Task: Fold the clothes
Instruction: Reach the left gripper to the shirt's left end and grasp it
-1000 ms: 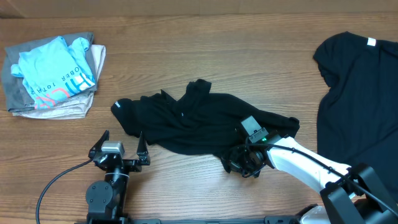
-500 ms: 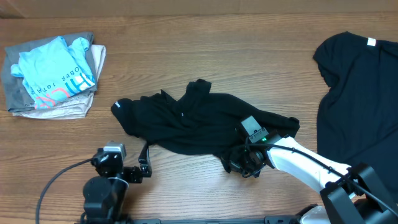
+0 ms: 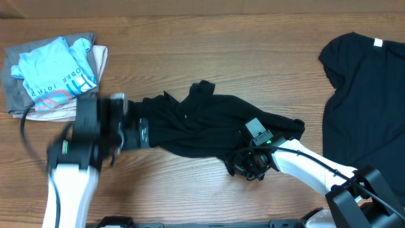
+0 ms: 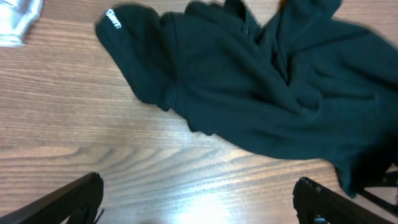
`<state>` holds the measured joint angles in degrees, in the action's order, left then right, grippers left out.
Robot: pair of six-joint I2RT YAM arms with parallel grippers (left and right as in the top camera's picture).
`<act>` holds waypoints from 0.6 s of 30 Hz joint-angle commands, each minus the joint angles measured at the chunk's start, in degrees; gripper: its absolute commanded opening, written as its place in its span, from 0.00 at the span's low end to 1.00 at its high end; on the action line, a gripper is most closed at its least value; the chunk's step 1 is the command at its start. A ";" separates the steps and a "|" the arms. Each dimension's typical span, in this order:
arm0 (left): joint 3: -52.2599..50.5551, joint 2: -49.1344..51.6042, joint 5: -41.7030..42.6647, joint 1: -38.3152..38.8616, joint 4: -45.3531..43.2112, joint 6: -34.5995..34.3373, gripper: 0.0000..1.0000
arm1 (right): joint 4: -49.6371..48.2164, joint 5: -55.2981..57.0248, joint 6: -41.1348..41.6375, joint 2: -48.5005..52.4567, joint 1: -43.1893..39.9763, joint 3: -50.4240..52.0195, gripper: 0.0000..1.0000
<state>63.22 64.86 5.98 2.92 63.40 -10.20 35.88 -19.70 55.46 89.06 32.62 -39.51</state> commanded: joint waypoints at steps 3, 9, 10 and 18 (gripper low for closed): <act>11.17 18.05 4.59 0.11 2.56 -0.59 0.62 | 0.22 1.57 -0.17 1.25 -0.13 0.87 0.04; 9.86 25.22 5.46 0.11 2.67 -6.69 0.04 | 0.37 1.62 -0.42 1.25 -0.13 0.87 0.04; 9.40 26.01 5.49 0.13 2.69 -7.41 0.04 | 0.35 1.62 -0.39 1.25 -0.13 0.87 0.04; 4.17 31.19 2.56 0.13 2.08 -12.09 0.04 | 0.17 1.62 -0.39 1.25 -0.13 0.87 0.04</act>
<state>69.36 94.24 10.24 2.92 65.56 -18.33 35.97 -19.70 55.44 89.06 32.62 -39.53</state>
